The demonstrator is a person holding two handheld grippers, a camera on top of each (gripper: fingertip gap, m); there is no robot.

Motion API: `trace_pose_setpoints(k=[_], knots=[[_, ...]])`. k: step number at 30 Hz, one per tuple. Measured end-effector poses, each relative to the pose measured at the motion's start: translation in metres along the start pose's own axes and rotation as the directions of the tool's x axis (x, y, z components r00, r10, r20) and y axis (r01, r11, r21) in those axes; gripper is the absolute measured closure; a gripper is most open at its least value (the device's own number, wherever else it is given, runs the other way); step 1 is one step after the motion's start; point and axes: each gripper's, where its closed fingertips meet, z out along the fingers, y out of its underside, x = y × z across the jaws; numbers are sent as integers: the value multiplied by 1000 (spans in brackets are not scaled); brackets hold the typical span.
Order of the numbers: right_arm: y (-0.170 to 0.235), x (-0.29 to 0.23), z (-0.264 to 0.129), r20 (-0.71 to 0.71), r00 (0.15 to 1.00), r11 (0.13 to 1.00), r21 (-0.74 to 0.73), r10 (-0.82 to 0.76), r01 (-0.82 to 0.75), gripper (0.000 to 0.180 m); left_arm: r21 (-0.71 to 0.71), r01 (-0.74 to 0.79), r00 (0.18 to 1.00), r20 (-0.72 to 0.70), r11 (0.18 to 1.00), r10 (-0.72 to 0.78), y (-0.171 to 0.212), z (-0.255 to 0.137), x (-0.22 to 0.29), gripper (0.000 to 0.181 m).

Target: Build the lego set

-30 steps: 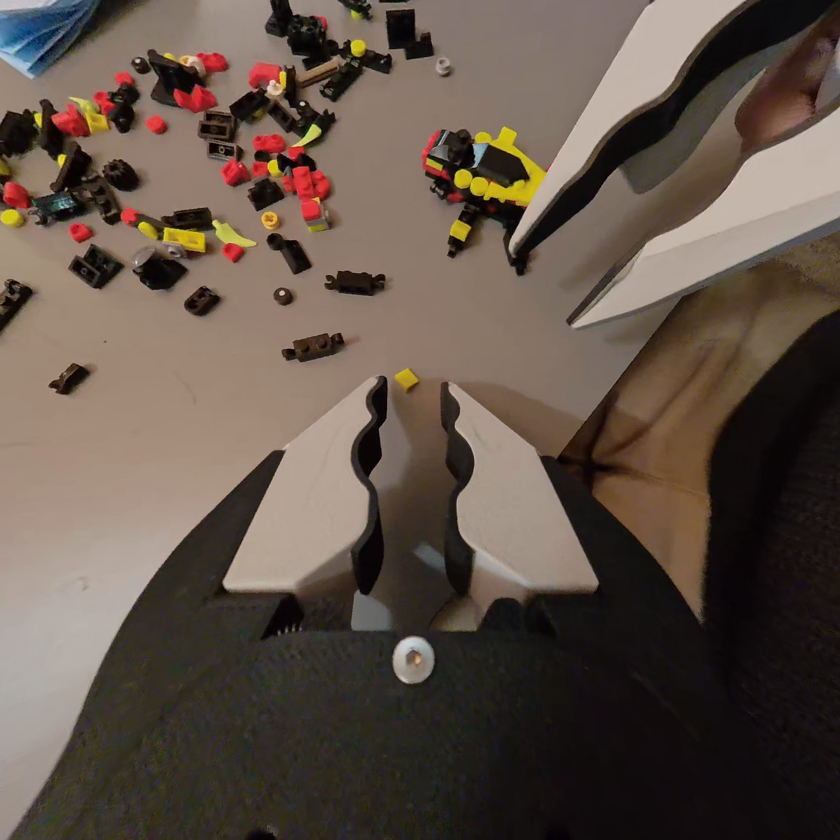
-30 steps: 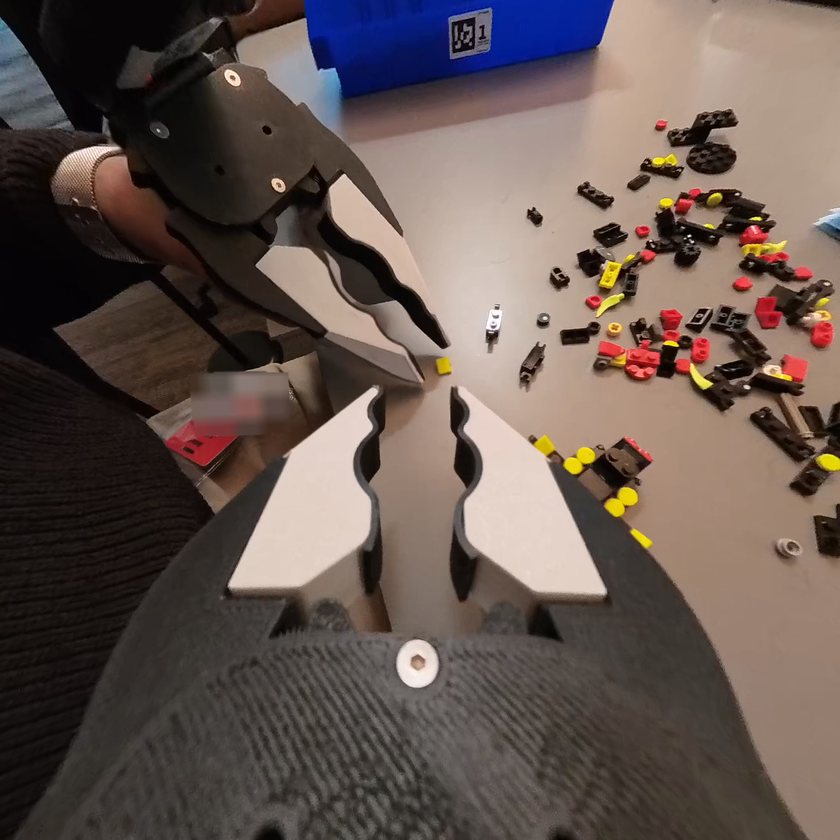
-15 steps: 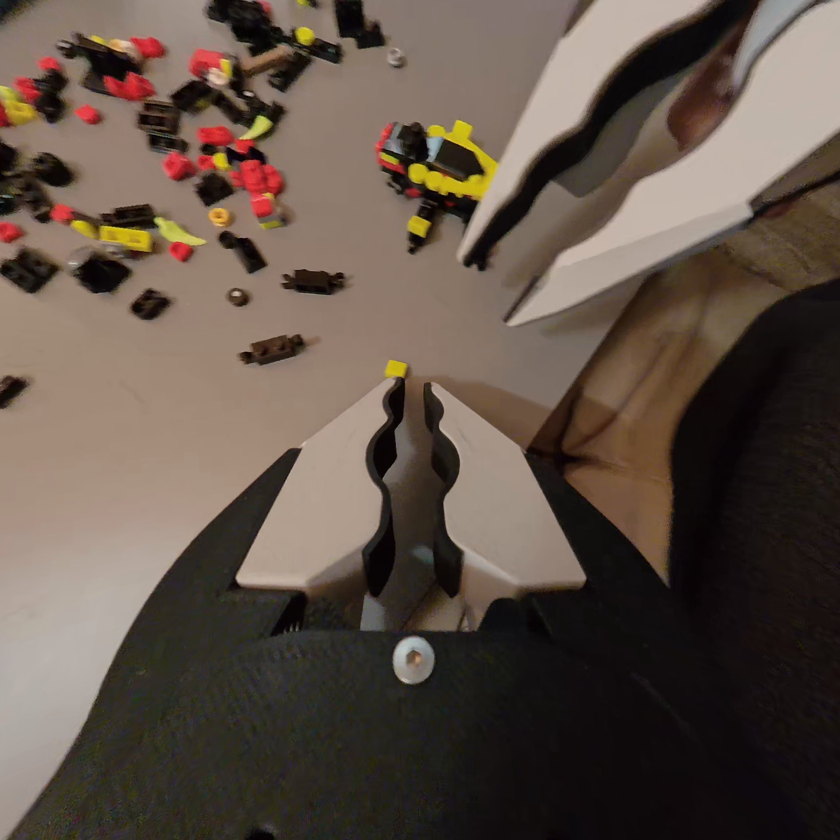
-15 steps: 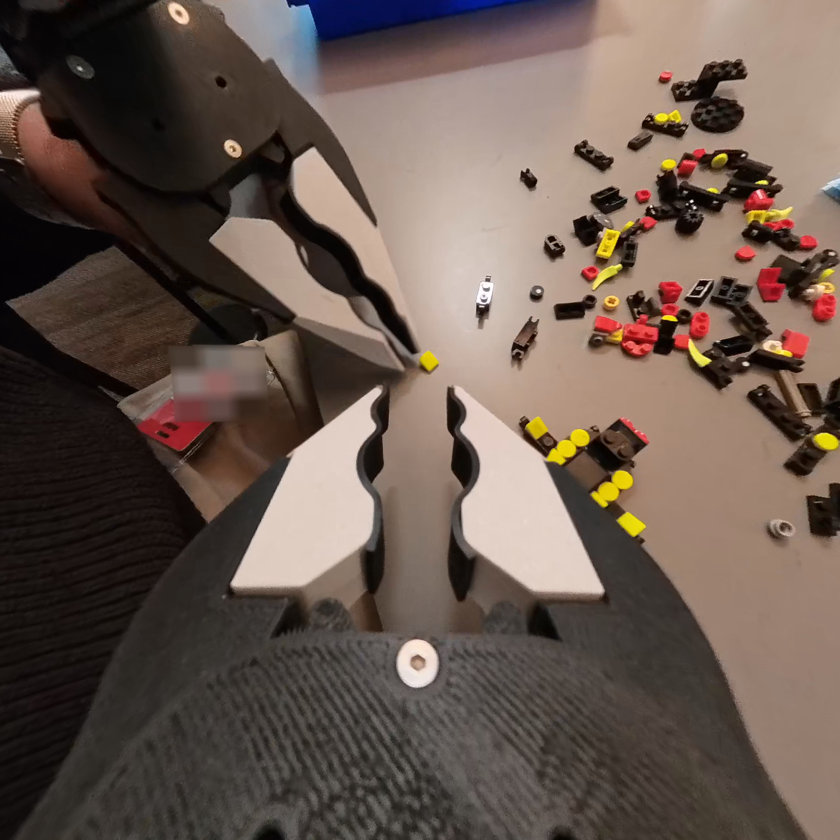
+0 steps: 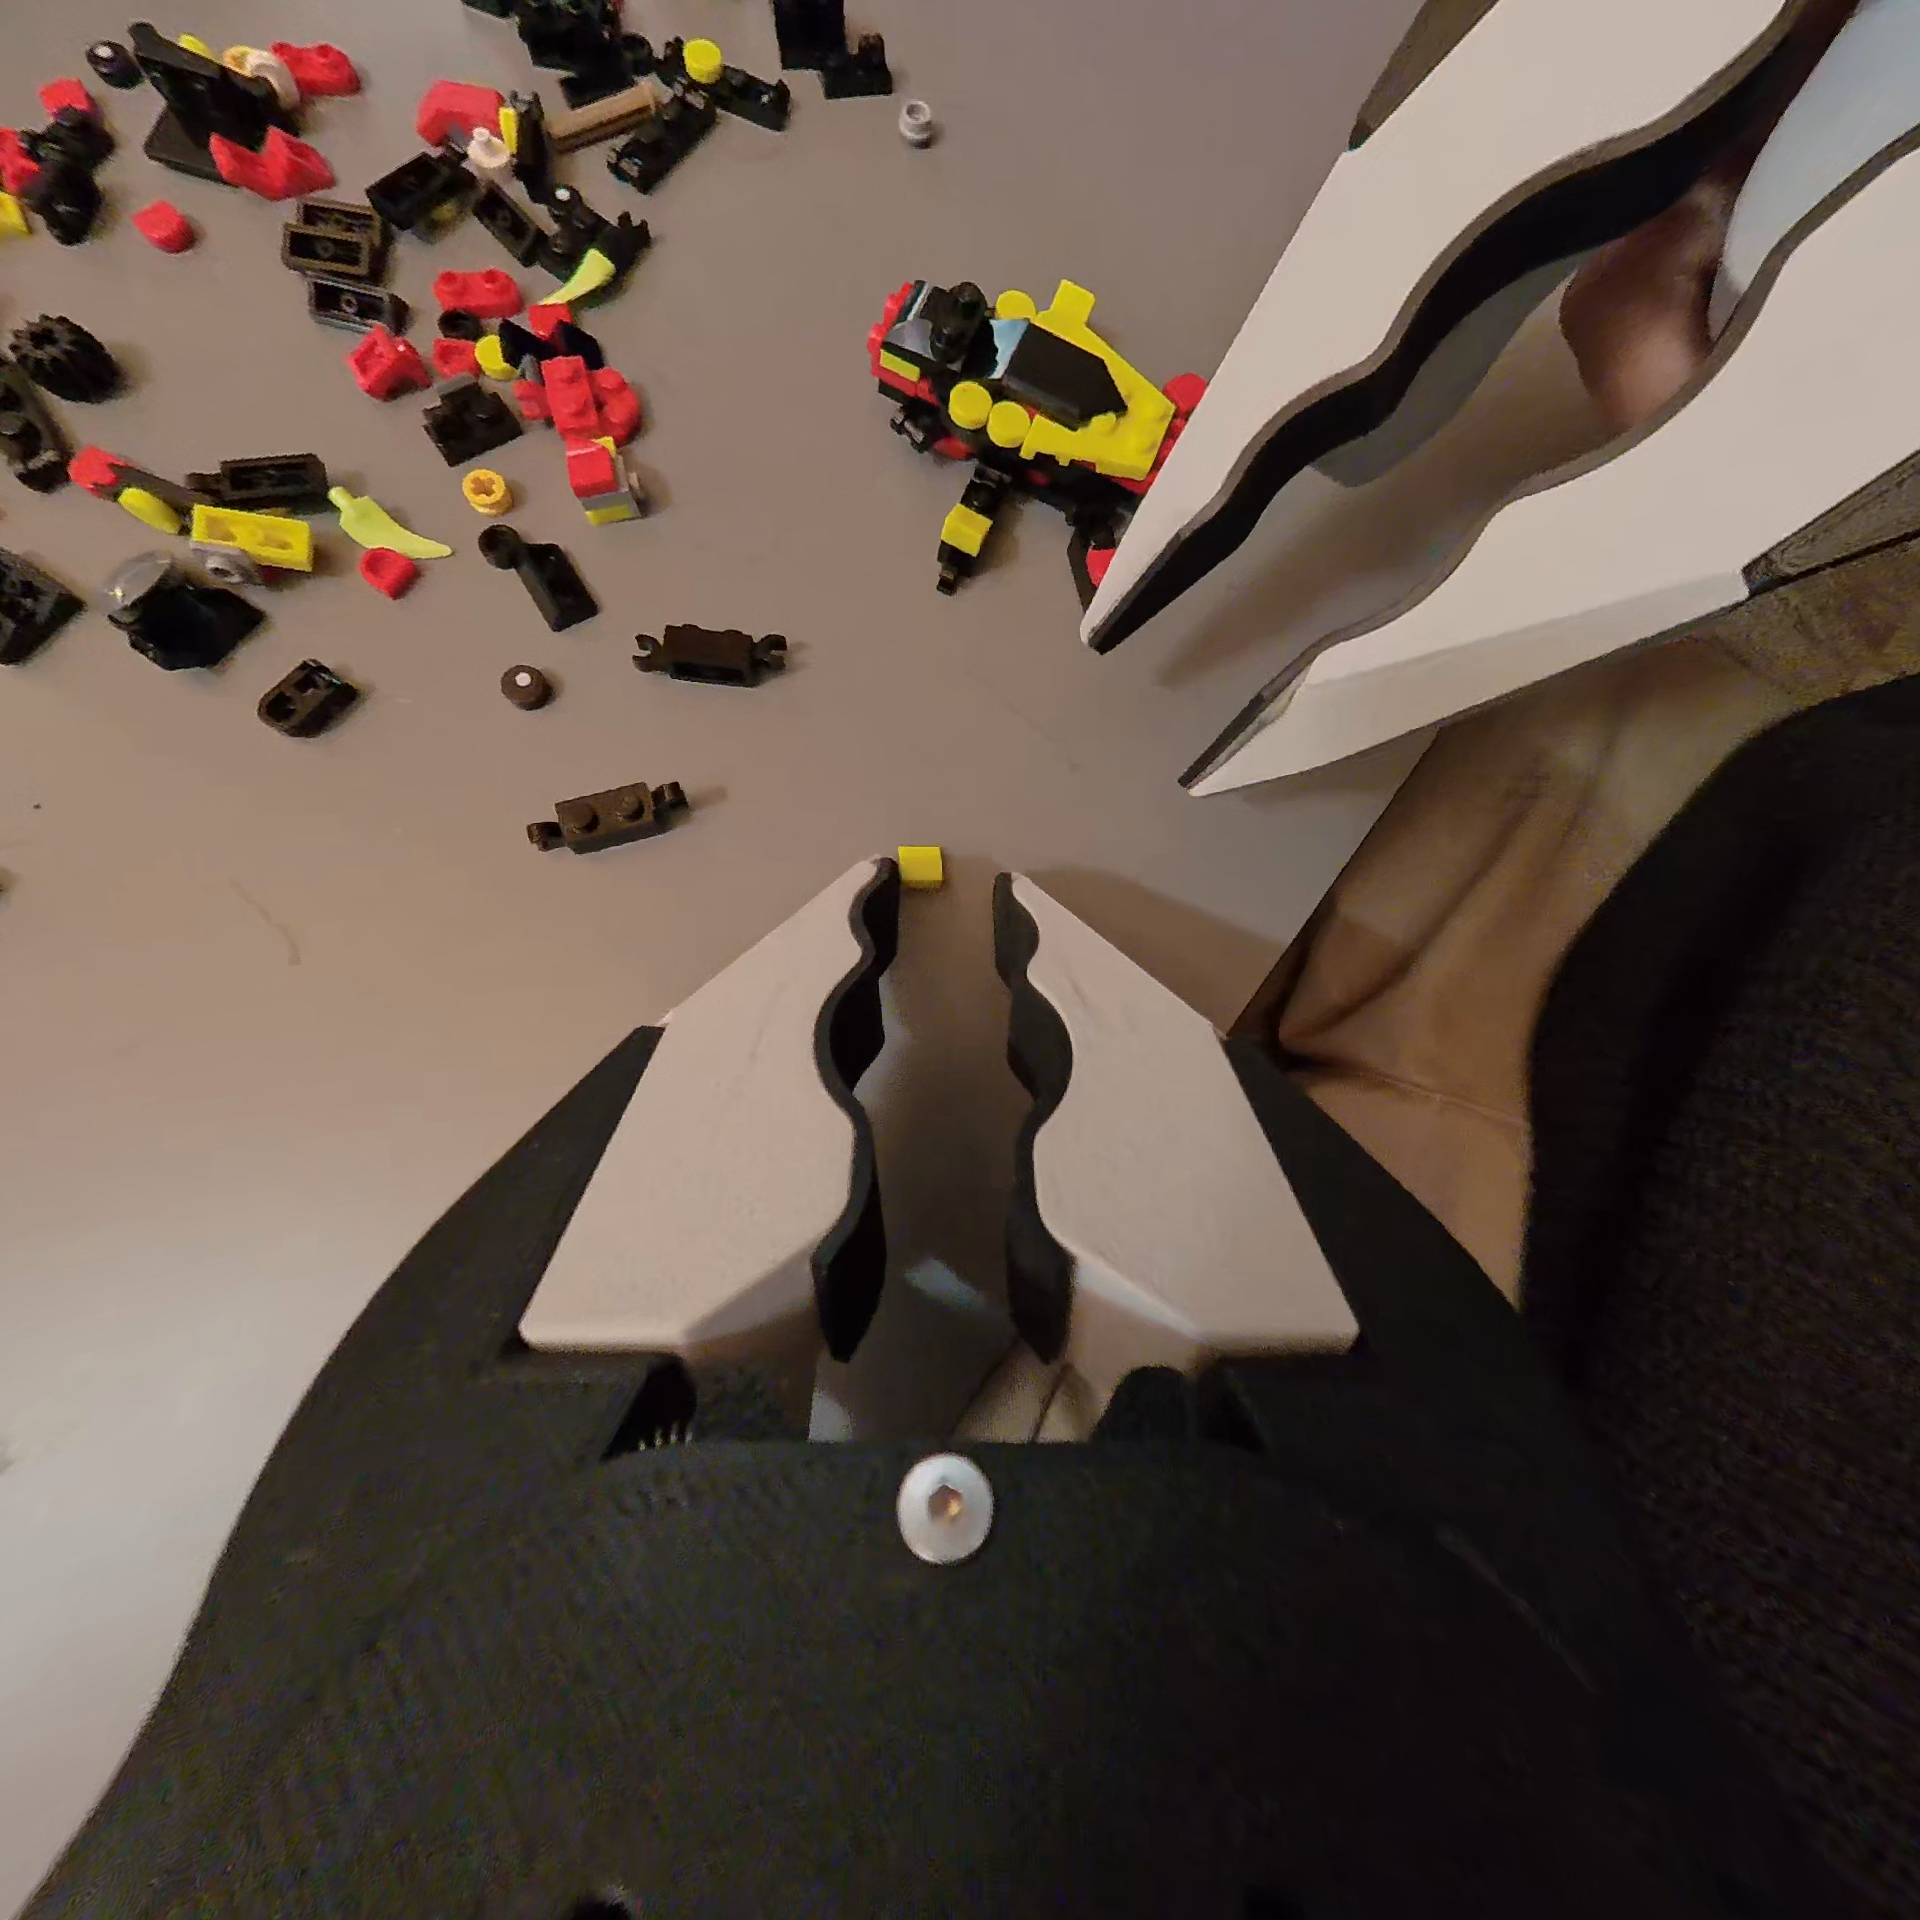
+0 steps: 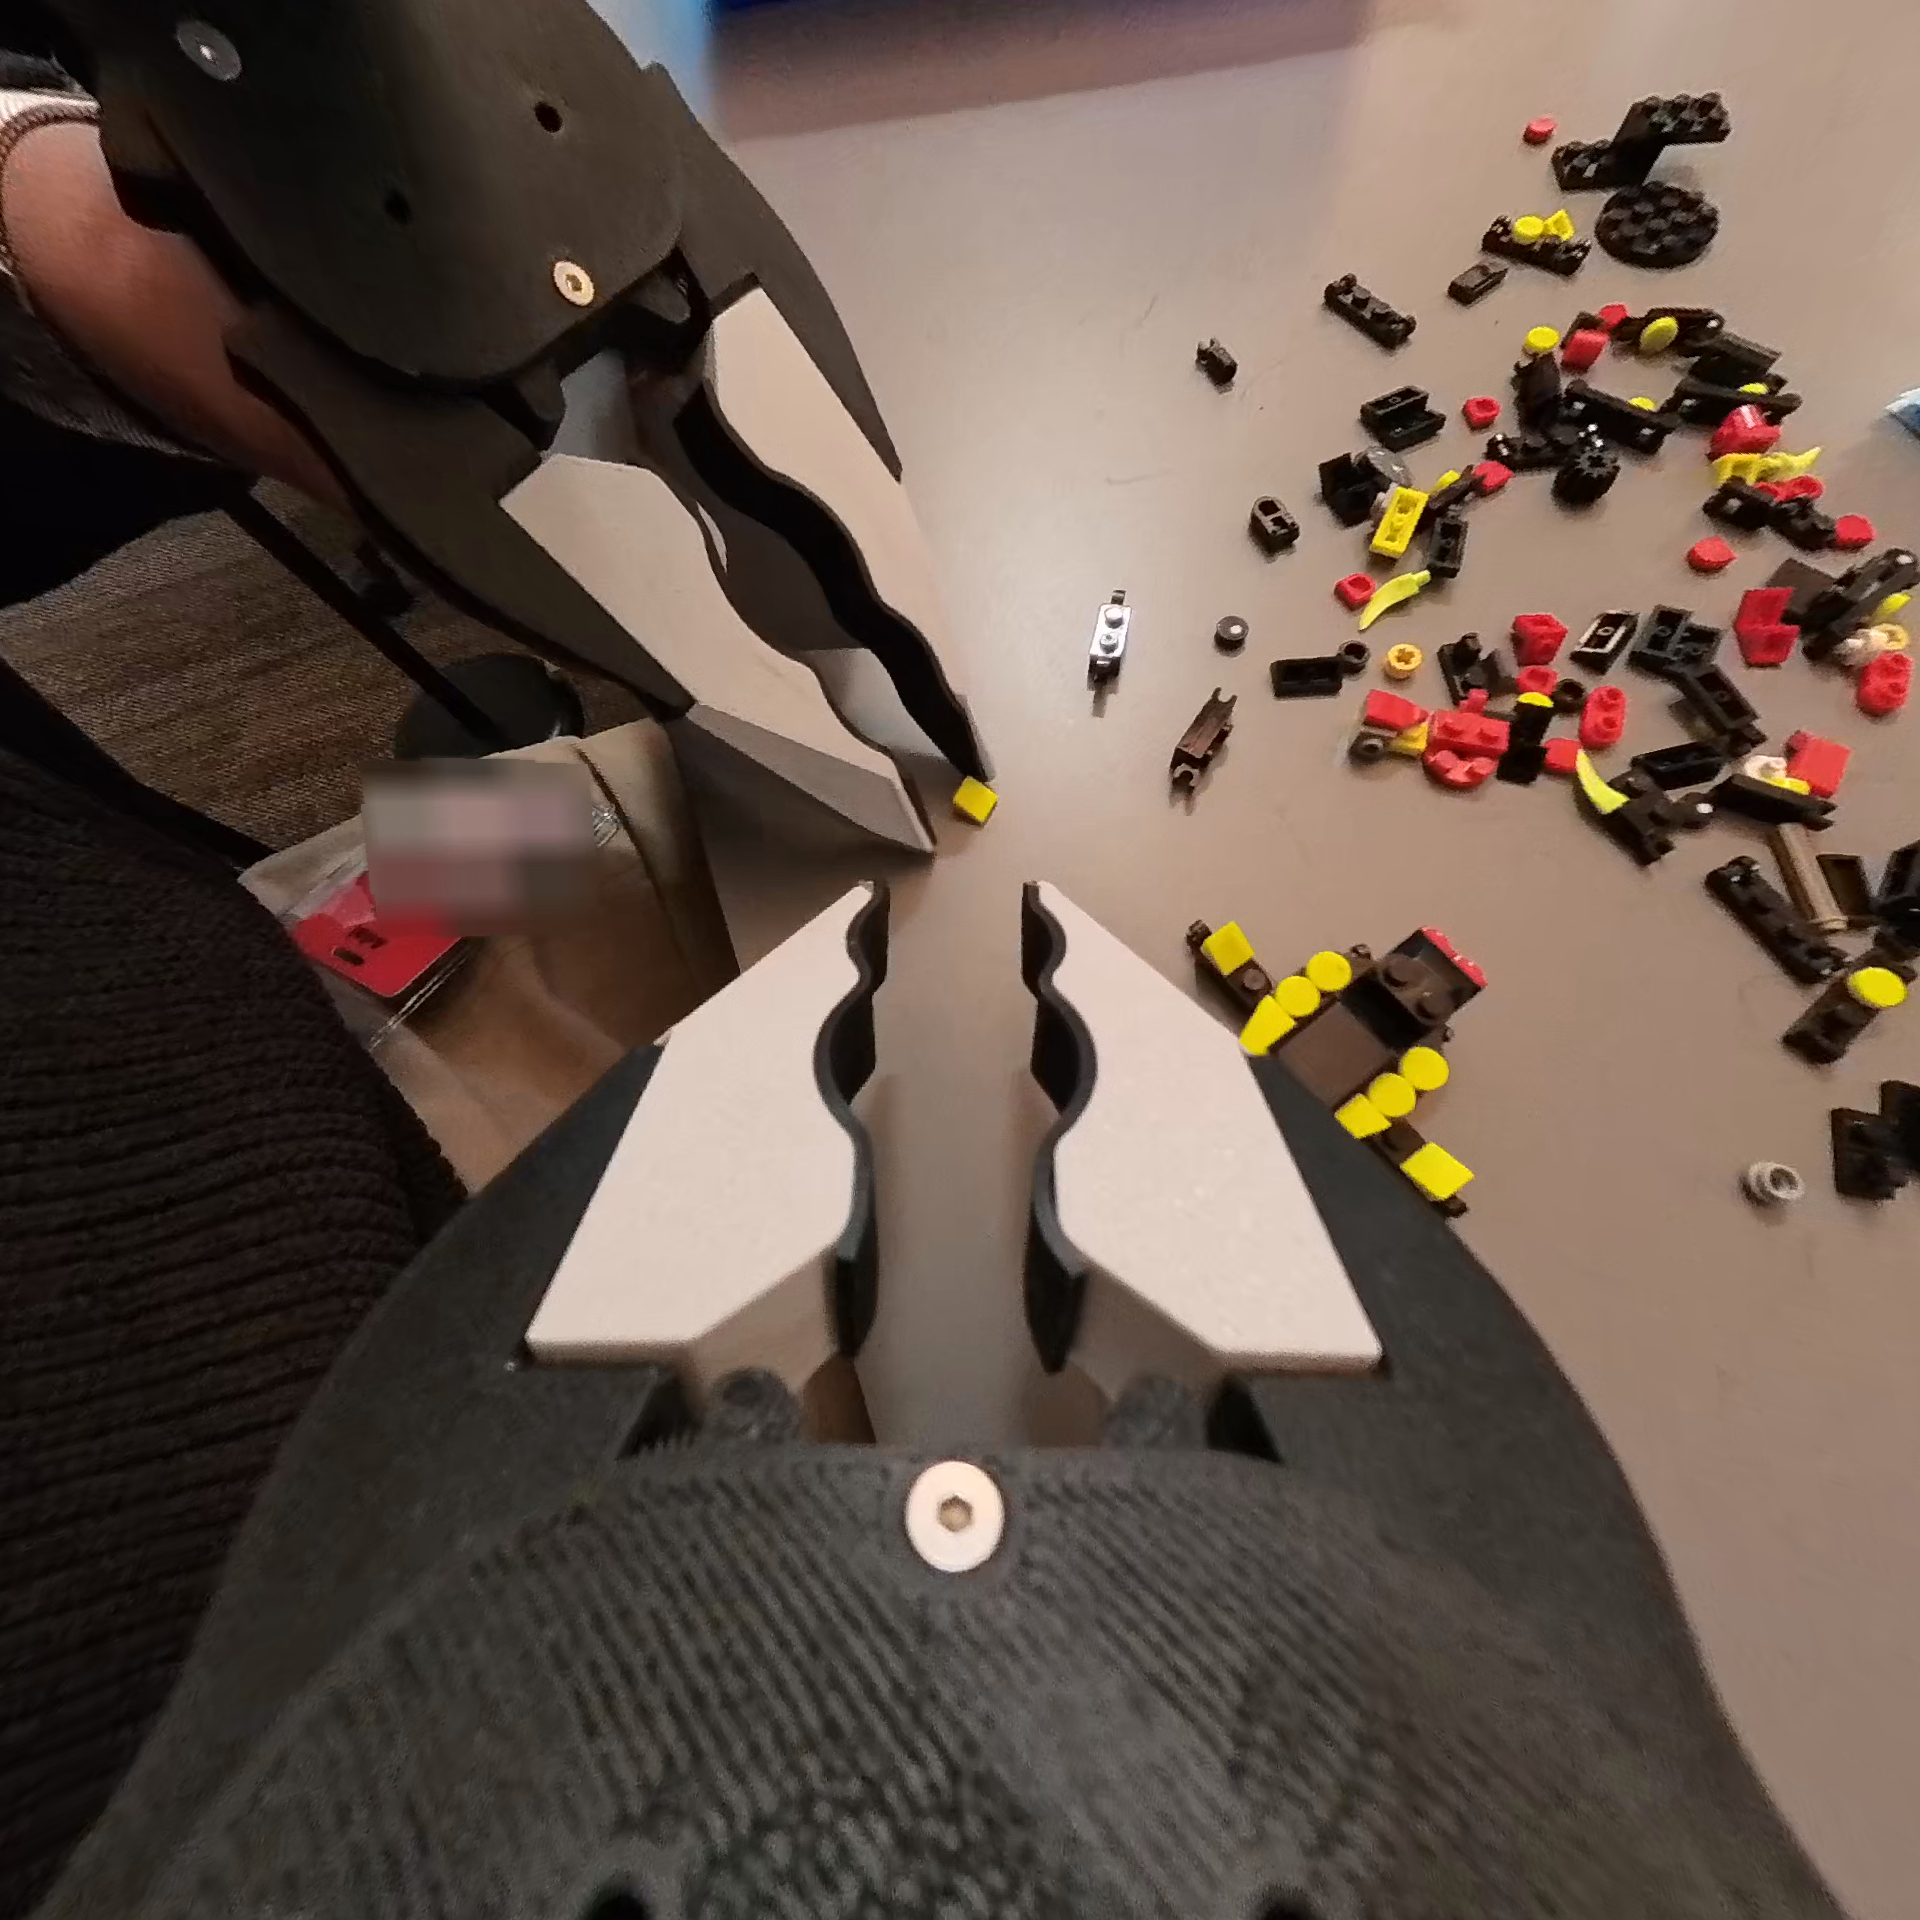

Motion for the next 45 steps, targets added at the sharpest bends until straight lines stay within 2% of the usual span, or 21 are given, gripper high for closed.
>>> trace_pose_setpoints(k=[9, 15, 19, 25, 29, 37, 40, 45], knots=[[8, 11, -1, -45, 998, 999, -37, 34, -36, 156, -9, 23, 995, -99, 1000, -23, -1, 2, 19, 163], [4, 7, -2, -16, 998, 998, -16, 59, -59, 161, -17, 56, 986, -159, 998, -58, -1, 1, 27, 163], [12, 3, 1, 2, 999, 997, -58, 44, -44, 163, -5, 65, 977, -204, 998, -65, -4, 0, 34, 162], [15, -2, 4, 26, 998, 996, -77, 54, -52, 163, -16, 61, 977, -205, 998, -63, -3, 0, 35, 161], [14, -3, 8, 15, 999, 996, -81, 41, -40, 163, 16, 127, 968, -220, 992, -121, -9, -6, 28, 163], [14, -4, 21, -43, 999, 994, -106, 3, -7, 164, 83, 290, 955, -81, 953, -284, -14, -13, -15, 167], [17, -4, 25, -52, 999, 993, -118, 7, -13, 166, 112, 307, 952, -14, 945, -307, -15, -16, -30, 167], [15, -2, 26, -55, 998, 993, -114, -11, 5, 173, 140, 321, 946, 4, 937, -324, -18, -19, -37, 166]])
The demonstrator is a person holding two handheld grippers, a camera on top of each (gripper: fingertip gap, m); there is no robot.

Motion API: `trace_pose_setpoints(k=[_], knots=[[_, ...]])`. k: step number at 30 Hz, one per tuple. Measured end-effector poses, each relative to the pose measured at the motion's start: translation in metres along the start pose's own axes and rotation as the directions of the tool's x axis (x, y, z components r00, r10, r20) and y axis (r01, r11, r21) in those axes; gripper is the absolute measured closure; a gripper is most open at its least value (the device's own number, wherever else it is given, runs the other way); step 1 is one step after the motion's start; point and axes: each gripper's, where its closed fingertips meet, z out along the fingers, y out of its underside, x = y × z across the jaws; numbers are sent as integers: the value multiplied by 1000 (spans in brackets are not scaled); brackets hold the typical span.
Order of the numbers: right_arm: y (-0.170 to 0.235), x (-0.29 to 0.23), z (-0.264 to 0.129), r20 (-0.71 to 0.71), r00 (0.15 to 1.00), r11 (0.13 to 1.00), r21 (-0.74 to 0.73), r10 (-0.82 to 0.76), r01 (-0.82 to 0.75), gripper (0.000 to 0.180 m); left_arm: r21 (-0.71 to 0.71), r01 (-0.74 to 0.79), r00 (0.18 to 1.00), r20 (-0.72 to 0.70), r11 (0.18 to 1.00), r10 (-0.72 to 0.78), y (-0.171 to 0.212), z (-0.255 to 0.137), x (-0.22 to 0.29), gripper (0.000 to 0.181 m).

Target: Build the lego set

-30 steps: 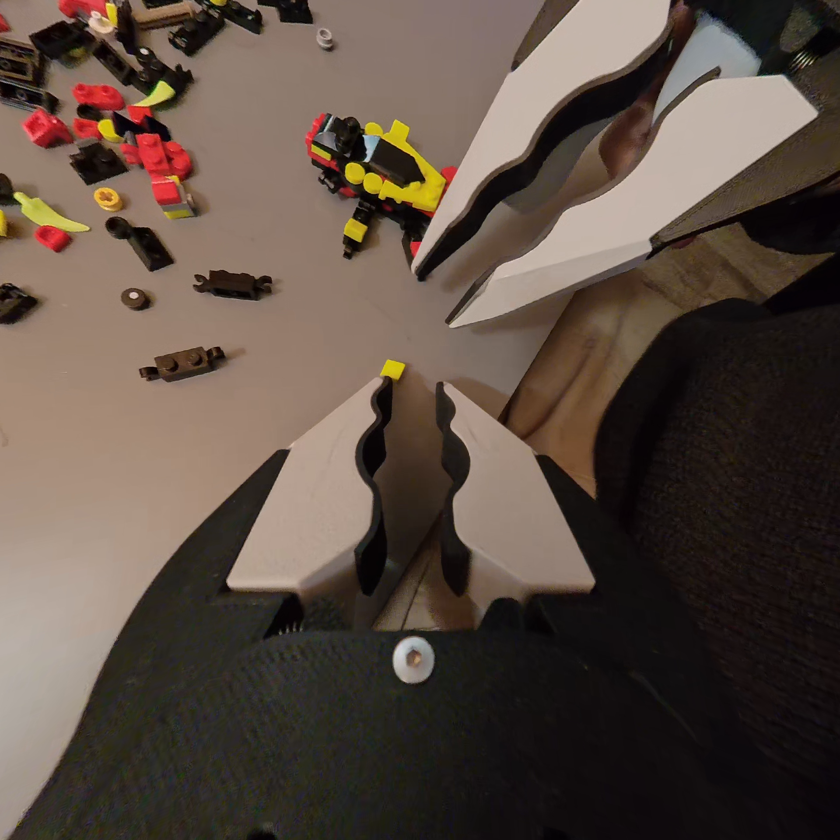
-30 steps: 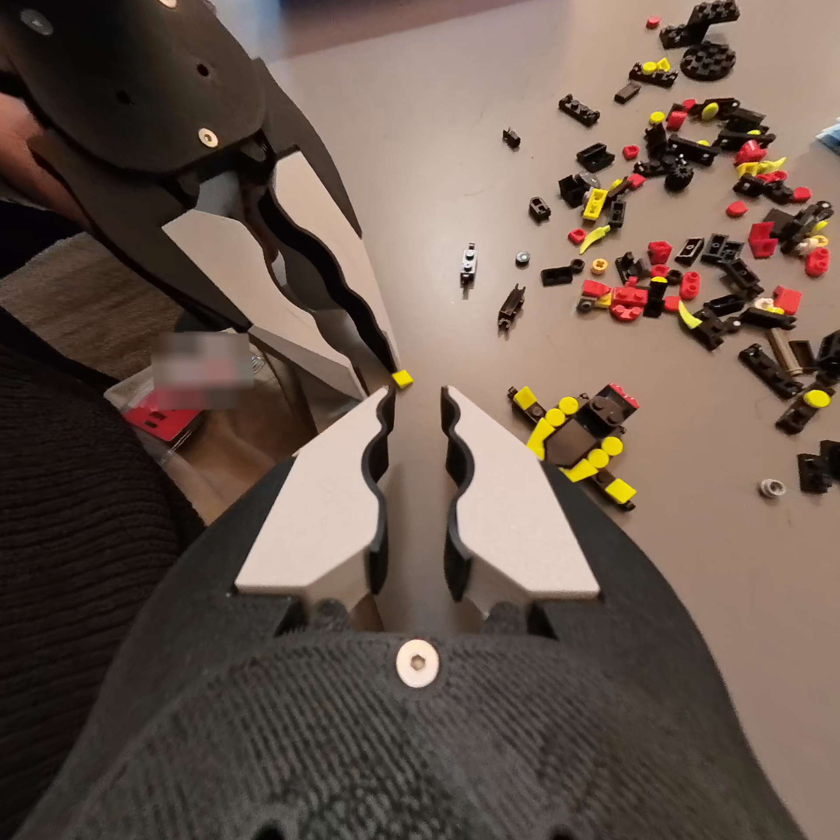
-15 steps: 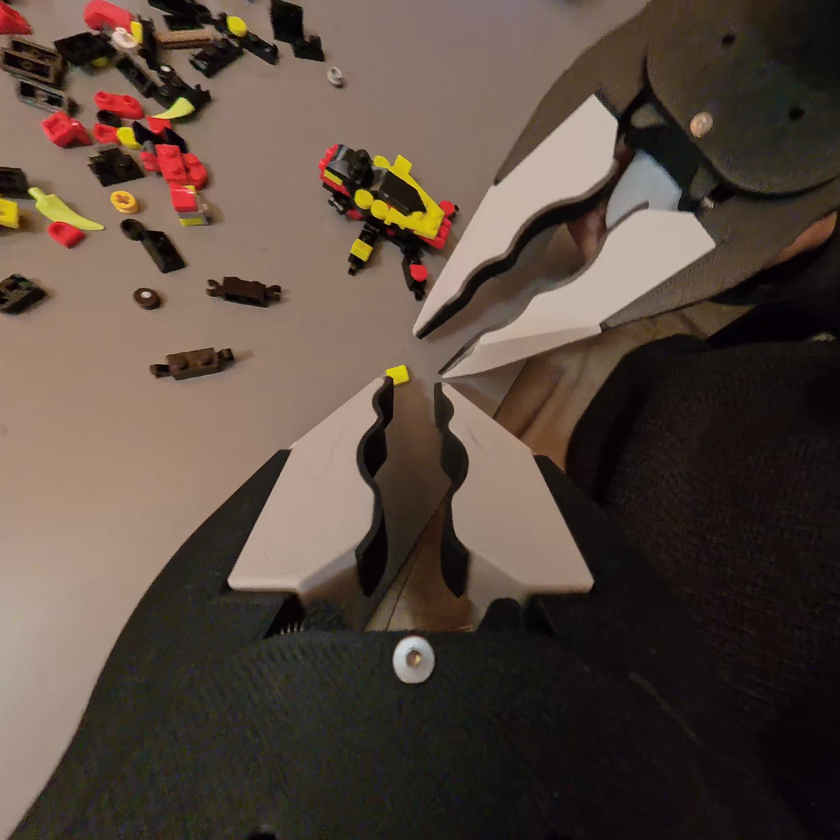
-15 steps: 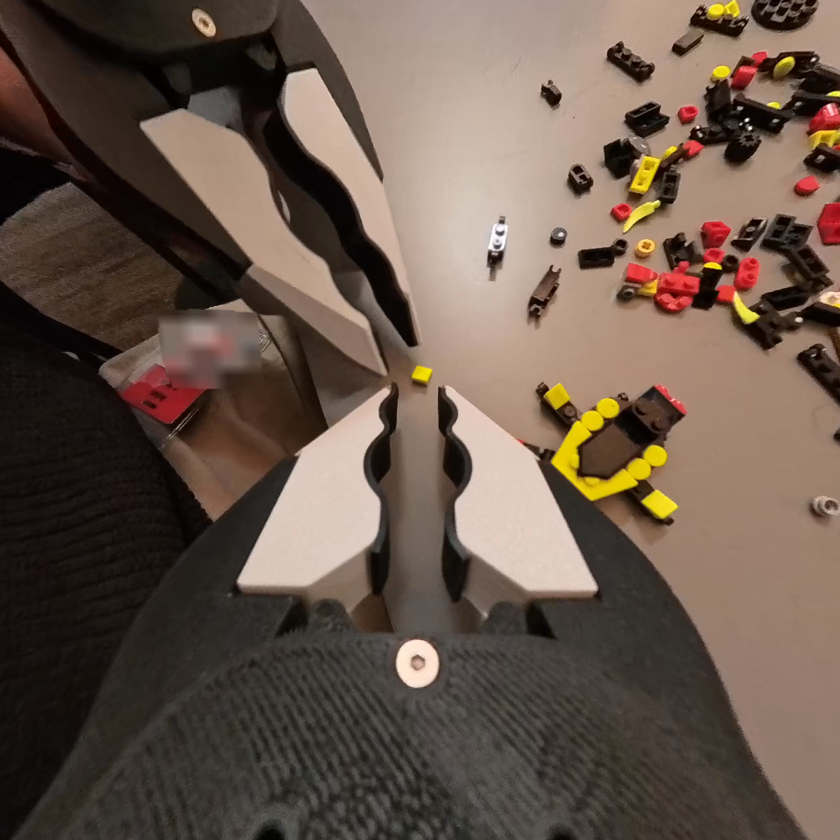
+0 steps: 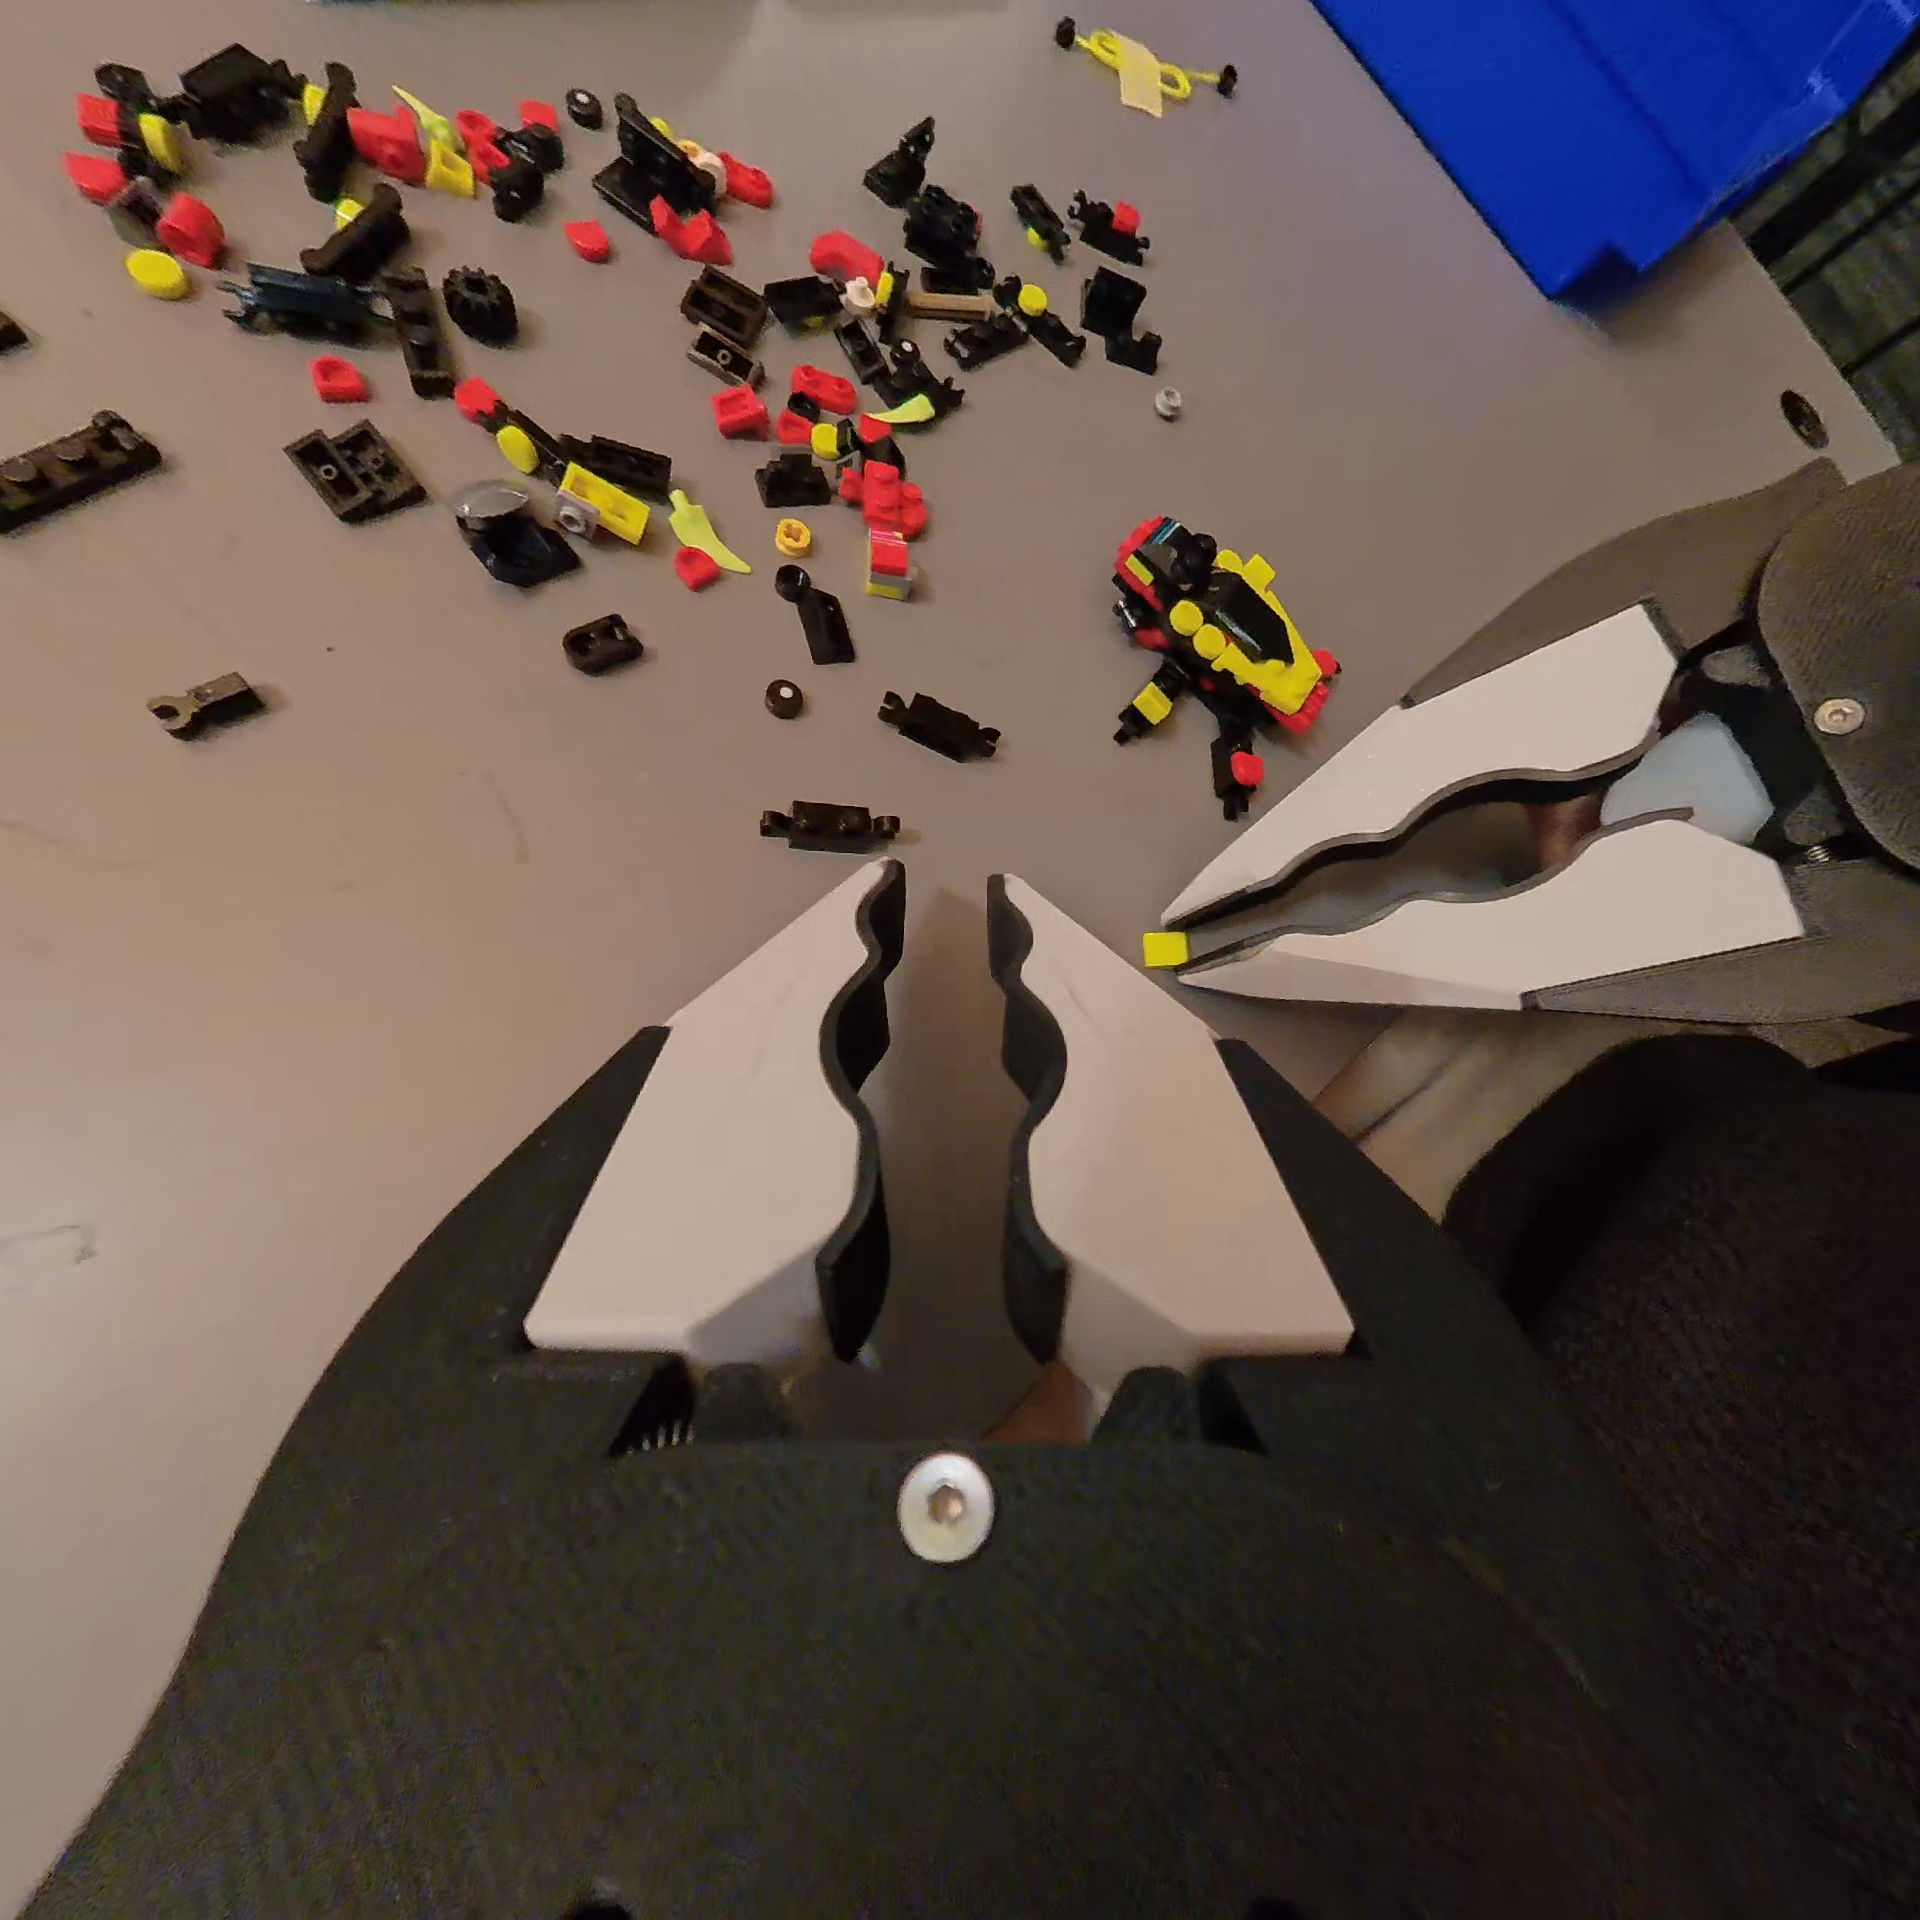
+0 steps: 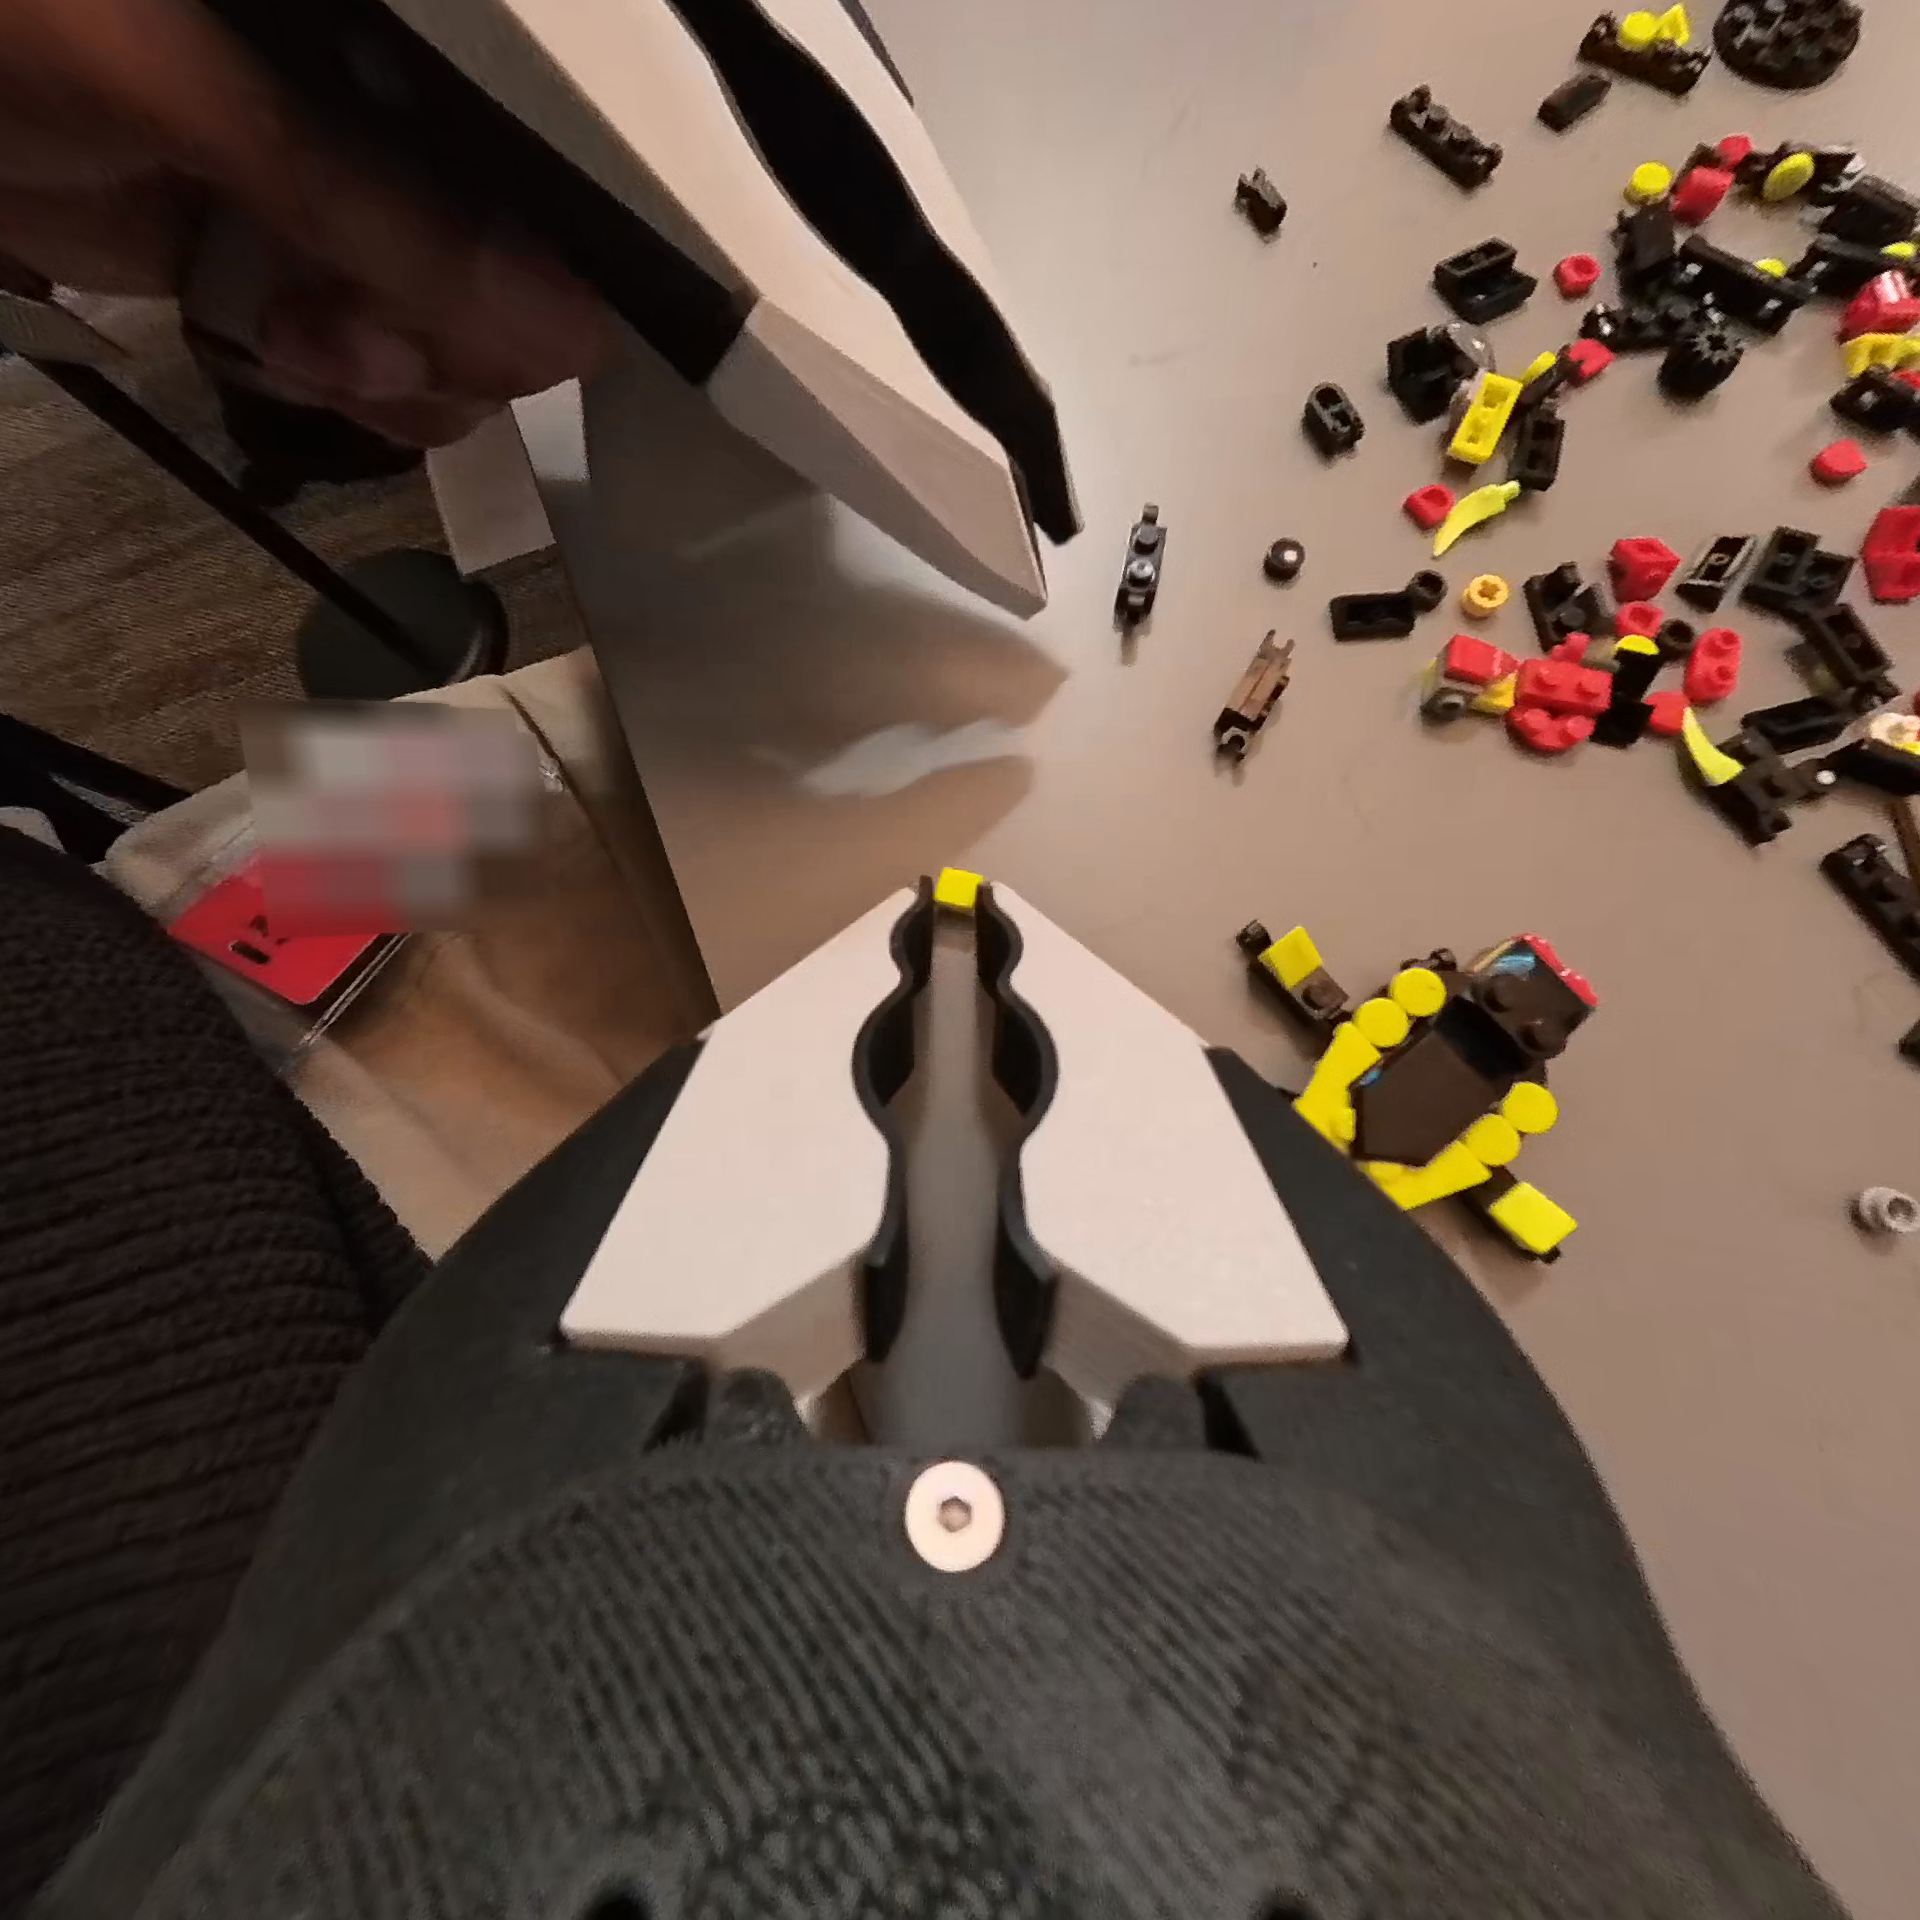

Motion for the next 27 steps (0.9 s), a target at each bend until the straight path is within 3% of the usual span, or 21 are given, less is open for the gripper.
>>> trace_pose_setpoints(k=[3, 5, 7, 9, 11, 15, 20, 27], knots=[[-18, -1, -12, 56, 997, 992, 114, 45, -51, 173, 17, 9, 1000, 16, 1000, -9, -3, -1, -4, 166], [-44, -3, -34, 210, 964, 940, 266, 160, -214, 174, 49, 24, 999, 28, 999, -25, -8, -4, -7, 166], [-70, 4, -67, 425, 862, 806, 386, 276, -449, 174, 77, 39, 998, 38, 996, -42, -13, -7, -11, 166], [-85, 20, -97, 626, 697, 632, 391, 351, -669, 175, 86, 54, 998, 34, 995, -57, -15, -8, -12, 166], [-87, 39, -112, 721, 576, 499, 362, 385, -787, 175, 77, 59, 998, 21, 995, -61, -13, -6, -11, 166], [-87, 50, -122, 796, 477, 401, 326, 372, -856, 174, 57, 31, 999, 24, 998, -32, -10, -4, -8, 166], [-85, 53, -121, 819, 437, 369, 301, 373, -879, 174, 43, 22, 1000, 22, 999, -23, -8, -2, -7, 166], [-83, 52, -119, 807, 456, 383, 313, 375, -869, 174, 42, 33, 999, 10, 999, -34, -8, -2, -6, 165]])
